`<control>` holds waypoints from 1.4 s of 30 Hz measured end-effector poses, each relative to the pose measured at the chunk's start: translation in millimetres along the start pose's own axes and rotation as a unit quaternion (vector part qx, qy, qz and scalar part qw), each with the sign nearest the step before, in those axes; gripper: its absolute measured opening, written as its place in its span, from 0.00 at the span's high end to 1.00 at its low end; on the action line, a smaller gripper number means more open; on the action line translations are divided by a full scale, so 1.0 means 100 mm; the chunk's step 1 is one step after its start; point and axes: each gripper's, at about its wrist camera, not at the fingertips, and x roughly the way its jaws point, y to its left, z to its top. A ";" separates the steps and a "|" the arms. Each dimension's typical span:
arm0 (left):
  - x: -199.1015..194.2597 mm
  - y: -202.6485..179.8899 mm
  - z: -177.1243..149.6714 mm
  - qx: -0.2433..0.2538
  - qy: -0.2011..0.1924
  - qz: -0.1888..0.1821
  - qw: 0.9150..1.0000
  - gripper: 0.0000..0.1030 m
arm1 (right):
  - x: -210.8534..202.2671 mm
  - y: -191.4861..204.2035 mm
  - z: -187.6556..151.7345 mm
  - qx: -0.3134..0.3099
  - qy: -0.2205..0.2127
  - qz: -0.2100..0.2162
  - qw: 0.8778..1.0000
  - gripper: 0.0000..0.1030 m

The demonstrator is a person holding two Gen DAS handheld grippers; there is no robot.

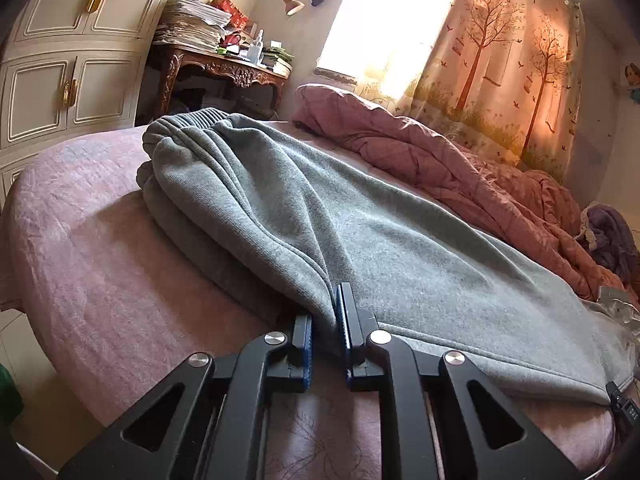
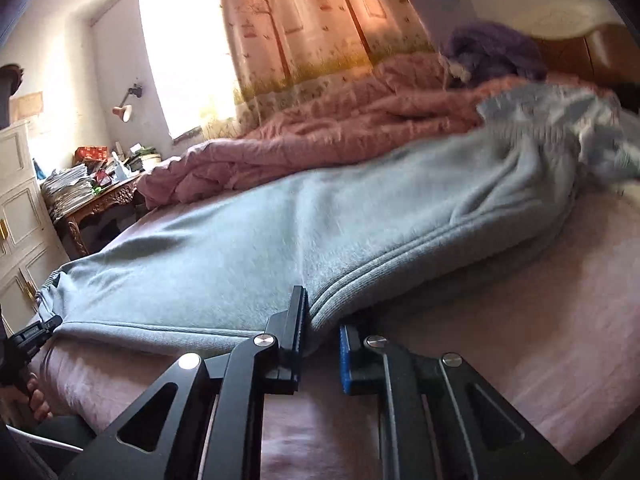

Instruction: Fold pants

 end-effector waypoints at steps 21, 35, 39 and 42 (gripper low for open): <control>0.07 0.84 0.77 0.008 -0.012 0.133 0.991 0.96 | -0.57 0.13 0.30 -0.068 -0.057 -0.147 0.985 0.40; -0.15 0.63 0.60 0.097 -0.044 0.200 0.974 0.92 | -0.47 0.23 0.34 -0.098 -0.061 -0.143 0.983 0.40; -0.32 0.38 0.78 0.106 -0.050 0.154 0.981 0.66 | -0.38 0.39 0.52 -0.113 -0.059 -0.107 0.986 0.41; -0.18 0.08 0.90 0.138 -0.049 0.114 0.983 0.69 | -0.29 0.54 0.69 -0.100 -0.052 -0.053 0.992 0.50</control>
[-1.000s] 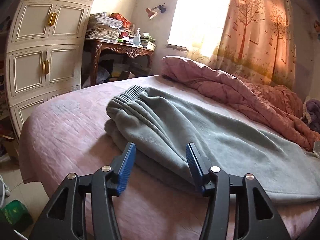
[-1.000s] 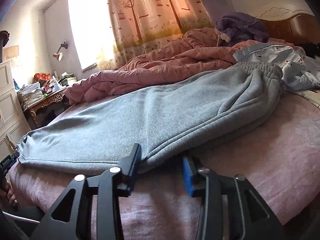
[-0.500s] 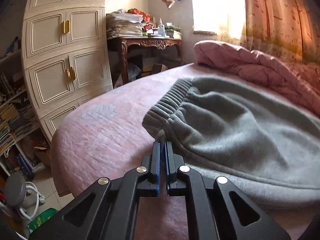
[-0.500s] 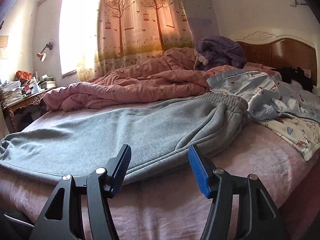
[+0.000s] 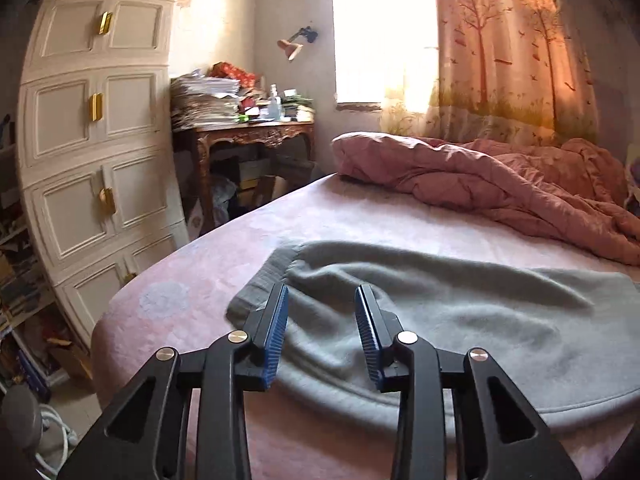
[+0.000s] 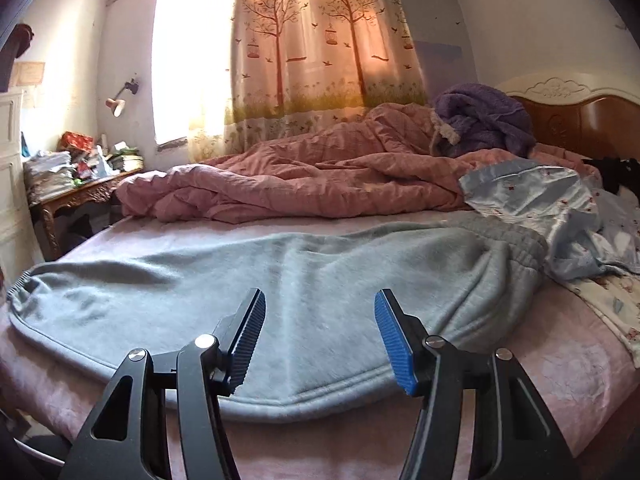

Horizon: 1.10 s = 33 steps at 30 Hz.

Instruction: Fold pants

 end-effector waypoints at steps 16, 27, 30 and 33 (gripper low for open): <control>1.08 0.13 -0.20 0.022 0.148 0.074 0.986 0.96 | 1.13 -0.47 0.06 0.053 0.165 -0.096 0.980 1.00; 1.07 -0.56 0.56 0.028 0.101 -0.035 0.994 0.96 | 1.50 0.51 0.70 0.058 0.202 0.124 0.970 1.00; 1.52 -0.60 0.57 0.015 0.144 -0.025 0.989 0.96 | 2.06 0.97 0.62 0.055 0.278 0.182 0.942 1.00; 1.86 -0.47 0.42 -0.001 0.183 -0.009 0.983 0.96 | 2.48 1.18 0.49 0.060 0.312 0.172 0.932 1.00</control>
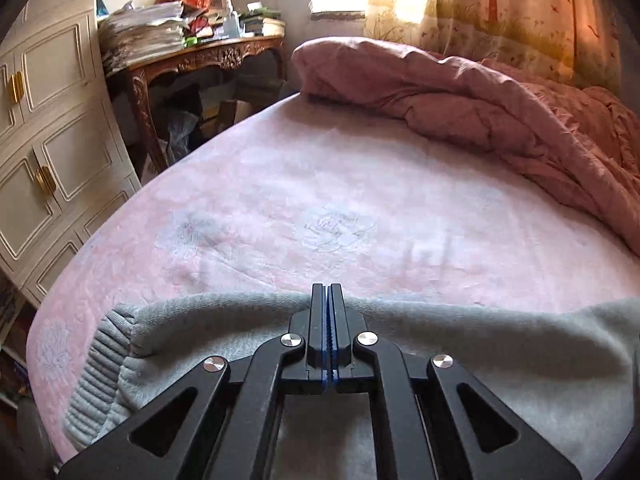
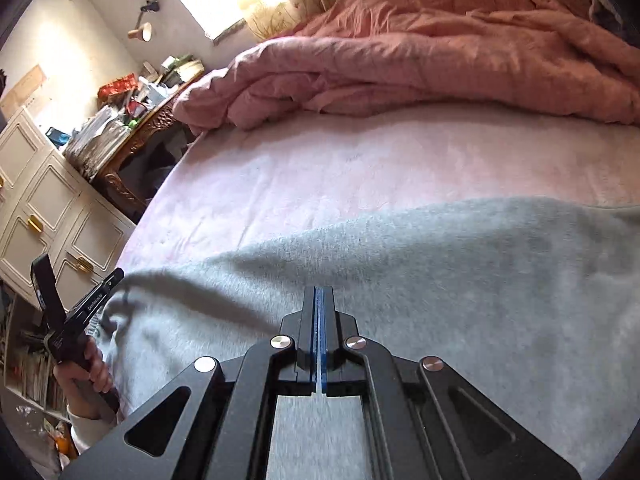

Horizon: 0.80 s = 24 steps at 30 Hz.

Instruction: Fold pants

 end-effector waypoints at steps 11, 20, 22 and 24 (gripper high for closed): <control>0.12 0.12 -0.13 -0.021 0.008 -0.010 1.000 0.97 | 0.66 -0.22 0.41 0.017 -0.010 -0.110 0.994 1.00; 0.12 0.13 -0.14 -0.032 0.006 -0.020 0.999 0.97 | 0.26 0.46 0.26 -0.018 -0.014 -0.044 0.999 1.00; 0.12 0.14 -0.14 -0.033 0.005 -0.022 0.999 0.97 | 0.36 0.71 0.18 -0.024 0.029 0.024 0.999 1.00; 0.12 0.13 -0.14 -0.032 0.003 -0.019 0.999 0.97 | 0.57 0.94 0.11 -0.038 0.060 0.045 0.996 1.00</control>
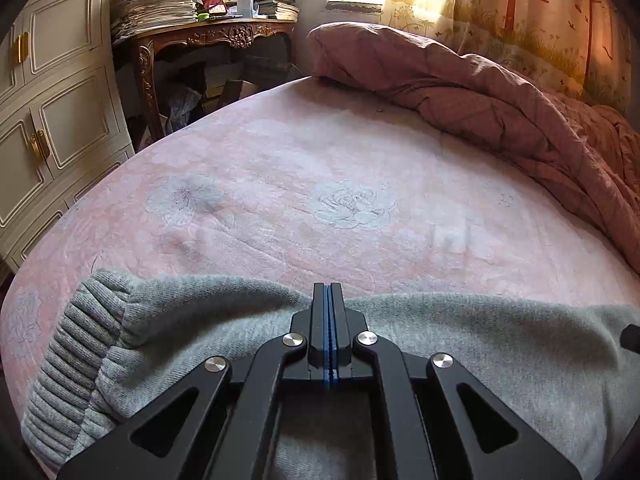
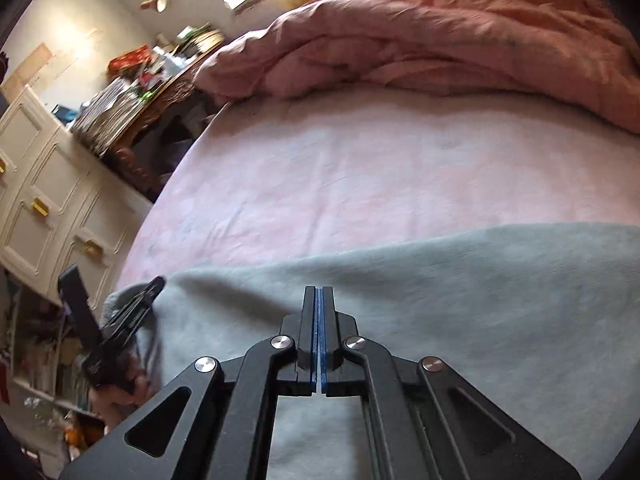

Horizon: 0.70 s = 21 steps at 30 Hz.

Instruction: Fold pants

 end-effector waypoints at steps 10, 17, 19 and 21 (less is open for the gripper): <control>0.00 0.04 -0.01 -0.003 -0.006 -0.003 1.000 0.97 | 0.55 -0.26 0.33 0.036 -0.050 -0.097 0.993 1.00; 0.00 0.04 -0.01 -0.004 -0.007 -0.004 1.000 0.97 | -0.12 -0.51 0.23 0.026 -0.094 -0.135 0.986 1.00; 0.00 0.04 -0.01 -0.003 -0.007 -0.003 1.000 0.97 | -0.36 -0.63 0.20 0.022 -0.098 -0.151 0.983 1.00; -0.01 0.03 -0.02 0.000 -0.007 0.000 1.000 0.97 | -0.55 -0.76 0.13 0.019 -0.089 -0.176 0.980 1.00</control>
